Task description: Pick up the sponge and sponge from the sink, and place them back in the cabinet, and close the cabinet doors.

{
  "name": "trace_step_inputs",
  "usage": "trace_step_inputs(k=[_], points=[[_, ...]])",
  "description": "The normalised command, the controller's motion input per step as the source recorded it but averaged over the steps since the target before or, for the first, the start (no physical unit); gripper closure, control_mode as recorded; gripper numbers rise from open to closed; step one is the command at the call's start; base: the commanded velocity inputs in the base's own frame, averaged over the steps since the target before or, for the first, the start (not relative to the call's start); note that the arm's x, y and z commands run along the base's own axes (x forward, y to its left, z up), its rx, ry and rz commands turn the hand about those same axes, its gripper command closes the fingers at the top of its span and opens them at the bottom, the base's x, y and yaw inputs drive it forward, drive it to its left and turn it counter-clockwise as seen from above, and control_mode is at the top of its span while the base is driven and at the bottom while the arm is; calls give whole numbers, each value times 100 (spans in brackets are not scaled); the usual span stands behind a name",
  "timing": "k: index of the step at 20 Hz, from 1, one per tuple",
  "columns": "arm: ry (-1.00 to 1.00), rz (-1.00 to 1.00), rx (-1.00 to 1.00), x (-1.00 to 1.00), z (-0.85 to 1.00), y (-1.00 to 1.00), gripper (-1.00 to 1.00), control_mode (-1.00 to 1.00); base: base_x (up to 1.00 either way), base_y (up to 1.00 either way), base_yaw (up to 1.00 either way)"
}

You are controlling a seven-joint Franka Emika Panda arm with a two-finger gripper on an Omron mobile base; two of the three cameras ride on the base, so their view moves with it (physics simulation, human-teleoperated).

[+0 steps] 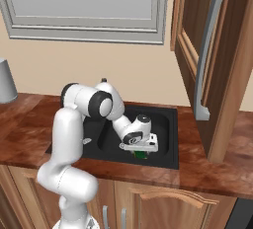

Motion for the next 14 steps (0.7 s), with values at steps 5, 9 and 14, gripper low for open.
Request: trace_step_inputs(k=[5, 9, 14], points=[[0, 0, 1, 21, -27, 0, -100, -100, 0, 0, 0], [1, 0, 2, 11, -26, 0, -100, -100, 0, 0, 0], [0, 0, 0, 0, -18, 1, 100, -100, 0, 0, 0]])
